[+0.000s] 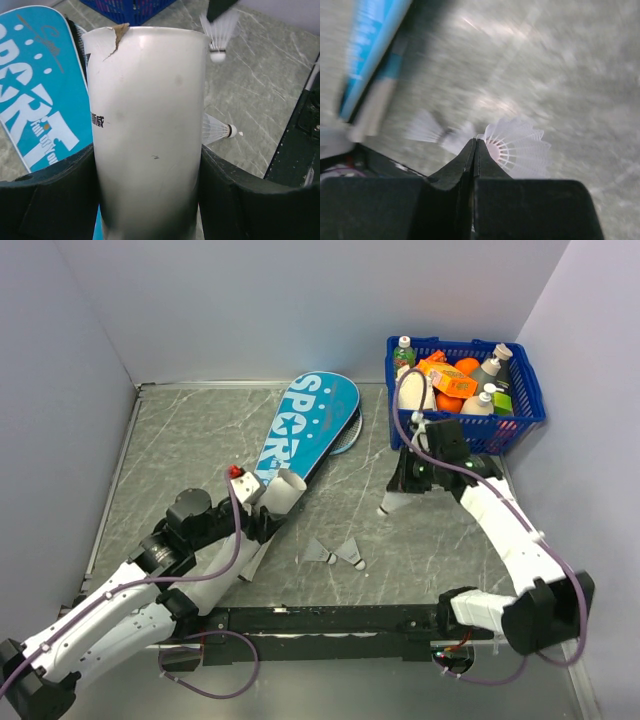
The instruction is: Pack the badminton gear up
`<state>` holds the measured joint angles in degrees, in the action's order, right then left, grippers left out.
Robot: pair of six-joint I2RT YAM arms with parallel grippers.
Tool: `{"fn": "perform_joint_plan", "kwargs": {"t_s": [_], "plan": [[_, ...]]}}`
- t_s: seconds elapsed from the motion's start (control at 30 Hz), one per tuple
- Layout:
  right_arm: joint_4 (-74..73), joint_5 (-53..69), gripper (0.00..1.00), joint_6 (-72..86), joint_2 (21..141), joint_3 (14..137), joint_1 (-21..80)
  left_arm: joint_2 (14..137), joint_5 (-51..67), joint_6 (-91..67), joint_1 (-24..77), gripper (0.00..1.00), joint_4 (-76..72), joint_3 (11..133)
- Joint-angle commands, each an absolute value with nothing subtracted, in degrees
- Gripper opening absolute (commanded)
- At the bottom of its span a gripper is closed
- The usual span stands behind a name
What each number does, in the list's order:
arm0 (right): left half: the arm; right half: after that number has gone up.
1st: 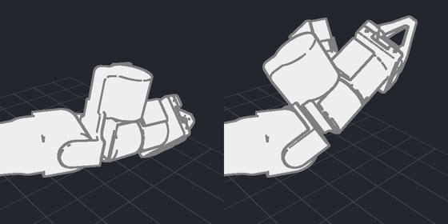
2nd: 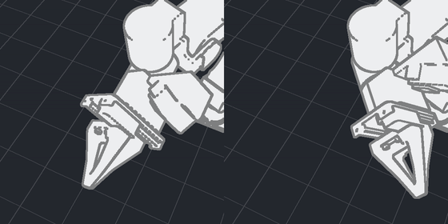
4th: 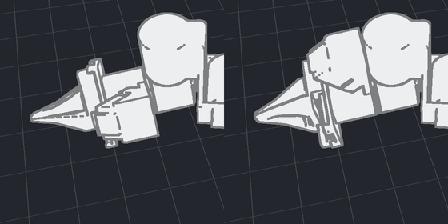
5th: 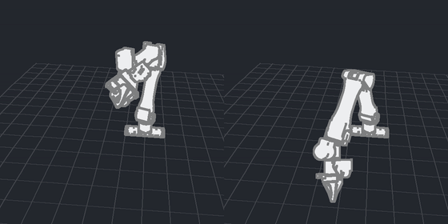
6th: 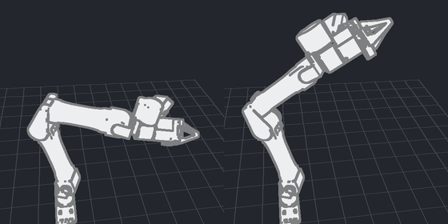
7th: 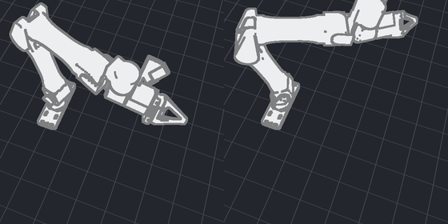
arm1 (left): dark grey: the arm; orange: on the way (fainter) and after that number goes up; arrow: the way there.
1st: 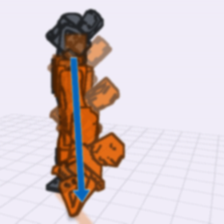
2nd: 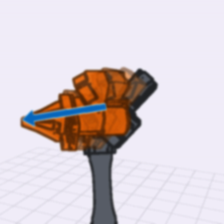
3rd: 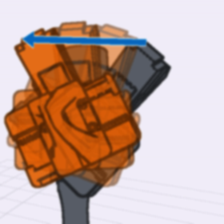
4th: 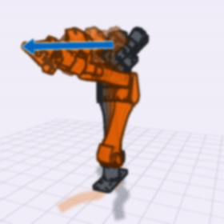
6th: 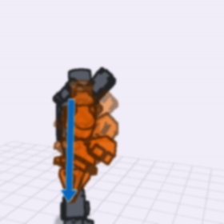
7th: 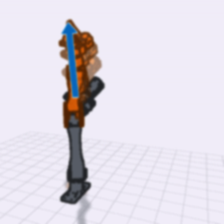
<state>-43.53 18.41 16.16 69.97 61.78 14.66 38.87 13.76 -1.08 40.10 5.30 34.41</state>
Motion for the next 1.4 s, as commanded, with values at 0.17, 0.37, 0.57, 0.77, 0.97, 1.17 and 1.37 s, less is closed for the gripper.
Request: {"fn": "perform_joint_plan", "kwargs": {"t_s": [0.17,0.37,0.57,0.77,0.97,1.17,1.37], "plan": [[-31.39,24.96,0.0,24.42,58.98,71.27,23.46,41.48,21.62,-5.01,40.08,0.01,3.34,36.39],[-23.39,27.15,0.0,27.51,60.46,74.61,29.96,41.75,25.91,-4.4,40.08,0.01,1.67,35.33],[-22.07,27.24,0.0,27.24,65.56,79.1,35.67,40.96,29.88,-3.87,40.08,0.01,0.44,34.01],[-21.36,26.98,0.0,27.07,68.03,80.59,39.11,40.34,30.67,-3.6,40.08,0.01,-0.08,33.57],[-20.39,28.65,0.0,28.47,66.89,78.58,40.95,38.76,30.06,-3.78,40.17,0.01,-1.67,32.87],[-21.0,28.83,0.0,29.26,65.74,76.47,43.59,38.06,29.01,-3.78,40.08,0.01,-2.11,32.7],[-20.48,29.18,0.0,30.23,65.13,73.83,47.1,36.39,28.39,-4.22,40.17,0.01,-2.99,32.26]]}}
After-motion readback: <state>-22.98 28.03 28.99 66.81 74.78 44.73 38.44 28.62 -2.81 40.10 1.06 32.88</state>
